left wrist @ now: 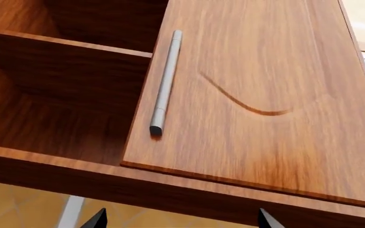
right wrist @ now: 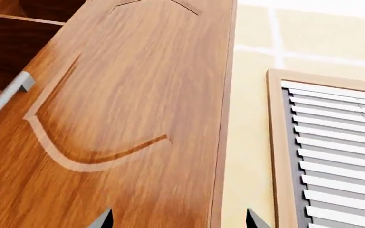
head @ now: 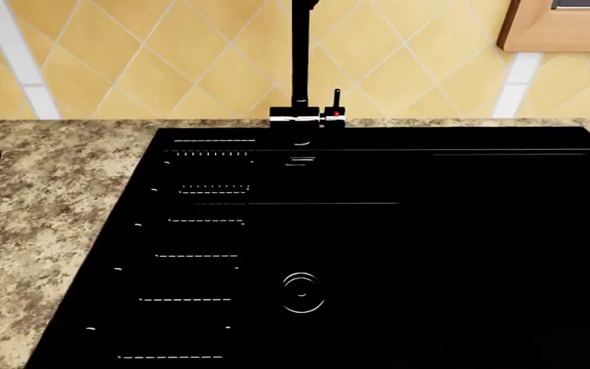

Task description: Pick the kettle from the counter and place it on the tray. Then pick the mug from the cabinet and place it on the tray. Then close the cabinet doors.

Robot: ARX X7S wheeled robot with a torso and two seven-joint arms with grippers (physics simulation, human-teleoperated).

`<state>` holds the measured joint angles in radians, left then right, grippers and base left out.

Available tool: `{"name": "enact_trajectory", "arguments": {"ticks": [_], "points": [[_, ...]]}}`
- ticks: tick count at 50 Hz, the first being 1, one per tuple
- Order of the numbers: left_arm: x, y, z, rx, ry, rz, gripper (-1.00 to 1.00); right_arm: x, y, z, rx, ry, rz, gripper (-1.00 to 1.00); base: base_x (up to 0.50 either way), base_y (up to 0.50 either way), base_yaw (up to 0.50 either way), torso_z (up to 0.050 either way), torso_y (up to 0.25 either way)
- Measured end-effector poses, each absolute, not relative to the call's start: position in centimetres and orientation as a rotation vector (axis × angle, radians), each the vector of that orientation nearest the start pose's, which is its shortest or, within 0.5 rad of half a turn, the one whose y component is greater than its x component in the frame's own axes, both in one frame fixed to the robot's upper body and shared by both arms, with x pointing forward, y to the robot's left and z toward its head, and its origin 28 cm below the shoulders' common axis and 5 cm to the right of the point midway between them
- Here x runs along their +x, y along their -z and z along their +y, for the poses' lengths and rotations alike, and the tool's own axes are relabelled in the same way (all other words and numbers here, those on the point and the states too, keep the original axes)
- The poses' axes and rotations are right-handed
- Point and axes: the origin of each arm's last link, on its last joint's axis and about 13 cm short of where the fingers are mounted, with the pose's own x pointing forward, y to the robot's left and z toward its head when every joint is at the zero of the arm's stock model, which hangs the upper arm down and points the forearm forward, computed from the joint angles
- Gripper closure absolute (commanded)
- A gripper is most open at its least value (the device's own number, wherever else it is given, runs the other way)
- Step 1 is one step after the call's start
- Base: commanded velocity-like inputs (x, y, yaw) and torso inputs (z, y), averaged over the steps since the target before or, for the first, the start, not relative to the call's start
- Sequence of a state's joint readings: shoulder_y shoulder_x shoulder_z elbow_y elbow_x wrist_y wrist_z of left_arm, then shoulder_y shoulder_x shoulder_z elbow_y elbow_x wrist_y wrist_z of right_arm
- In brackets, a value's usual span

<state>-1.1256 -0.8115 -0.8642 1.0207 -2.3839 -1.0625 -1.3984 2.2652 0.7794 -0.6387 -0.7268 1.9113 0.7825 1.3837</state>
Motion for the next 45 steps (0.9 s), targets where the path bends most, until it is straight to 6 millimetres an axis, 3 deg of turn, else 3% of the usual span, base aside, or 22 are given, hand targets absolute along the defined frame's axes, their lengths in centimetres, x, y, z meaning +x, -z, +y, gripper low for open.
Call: {"name": "enact_trajectory", "arguments": {"ticks": [8,17,45], "points": [[7.1,-32.4,26.6,-0.163,0.0,-0.878,-1.0,7.7,-39.3,-11.0,-0.139,-0.035,-0.915,-1.0,0.0,0.3,0.0,0.0,0.0],[6.9,-32.6,26.6,-0.16,0.003,-0.885,-1.0,7.8,-36.7,-12.2,-0.136,0.004,-0.87,-1.0,0.0,0.5,0.0,0.0,0.0],[6.8,-32.7,26.6,-0.163,0.003,-0.889,-1.0,8.2,-34.4,-13.1,-0.143,0.057,-0.837,-1.0,0.0,0.5,0.0,0.0,0.0]]}}
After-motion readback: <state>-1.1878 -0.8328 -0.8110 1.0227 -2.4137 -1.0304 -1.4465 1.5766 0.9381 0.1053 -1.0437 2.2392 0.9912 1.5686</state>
